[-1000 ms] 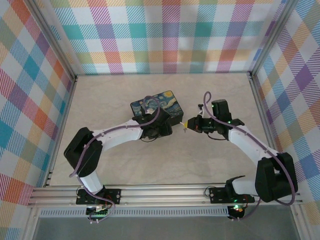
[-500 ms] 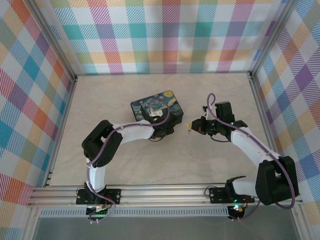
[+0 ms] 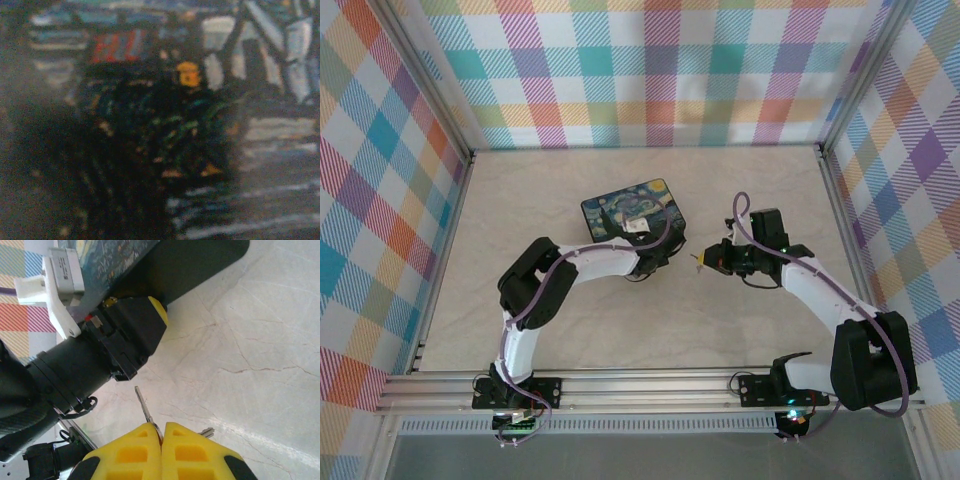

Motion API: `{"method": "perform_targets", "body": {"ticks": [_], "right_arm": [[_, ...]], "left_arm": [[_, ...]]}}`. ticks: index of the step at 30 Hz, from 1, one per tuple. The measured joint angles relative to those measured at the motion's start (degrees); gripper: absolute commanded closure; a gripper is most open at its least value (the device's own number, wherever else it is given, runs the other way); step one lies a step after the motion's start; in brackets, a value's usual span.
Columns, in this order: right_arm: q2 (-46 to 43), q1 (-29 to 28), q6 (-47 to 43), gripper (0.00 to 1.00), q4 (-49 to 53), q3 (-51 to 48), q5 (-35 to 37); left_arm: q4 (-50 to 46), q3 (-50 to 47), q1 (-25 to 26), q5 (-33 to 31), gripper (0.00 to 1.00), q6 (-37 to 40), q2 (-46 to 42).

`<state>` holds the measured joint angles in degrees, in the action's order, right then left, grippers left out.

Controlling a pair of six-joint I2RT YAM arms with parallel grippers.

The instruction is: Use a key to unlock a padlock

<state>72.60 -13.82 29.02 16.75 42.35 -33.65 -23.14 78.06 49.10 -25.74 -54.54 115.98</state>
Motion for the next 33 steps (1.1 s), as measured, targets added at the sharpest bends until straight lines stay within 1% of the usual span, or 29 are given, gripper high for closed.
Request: {"method": "perform_targets", "body": {"ticks": [3,4,8,11,14,15,19,24,27,30,33], "right_arm": [[0.04,0.00,-0.50,0.94,-0.15,-1.46,-0.09],[0.04,0.00,-0.59,0.94,-0.17,-2.05,-0.24],[0.00,-0.22,-0.31,0.93,-0.72,-4.66,-0.68],[-1.01,-1.53,0.63,0.93,-2.05,-6.82,-0.17],[-2.32,-4.13,1.84,0.93,-3.89,-8.81,0.72],[-2.67,-5.01,2.27,0.93,-4.52,-9.33,1.18],[-4.70,-7.56,4.02,0.92,-7.10,-11.02,3.02],[-7.52,-9.42,5.97,0.92,-10.08,-11.50,4.57],[-8.00,-10.56,6.93,0.92,-11.61,-11.32,4.85],[-8.00,-11.85,8.02,0.92,-12.09,-10.80,5.11],[-8.00,-12.85,9.66,0.92,-13.07,-10.38,5.18]], "left_arm": [[-2.82,2.32,0.00,0.00,0.83,0.26,0.98],[-3.87,2.82,0.00,0.11,0.85,0.37,1.07],[-8.35,4.63,0.00,1.25,0.89,0.81,1.07],[-12.90,6.82,-0.02,3.93,0.90,1.95,1.05],[-17.66,10.60,-0.68,8.48,0.91,3.04,0.61],[-19.30,12.15,-1.09,10.58,0.93,3.34,0.31],[-24.04,16.72,-3.43,18.86,0.94,4.02,-2.21],[-27.98,17.33,-8.33,29.29,0.96,3.32,-6.54],[-28.39,17.00,-10.75,35.30,0.97,1.57,-7.87],[-28.35,16.98,-12.26,39.23,0.97,-0.37,-8.39],[-28.28,16.98,-12.70,42.64,0.96,-2.82,-8.50]]}}
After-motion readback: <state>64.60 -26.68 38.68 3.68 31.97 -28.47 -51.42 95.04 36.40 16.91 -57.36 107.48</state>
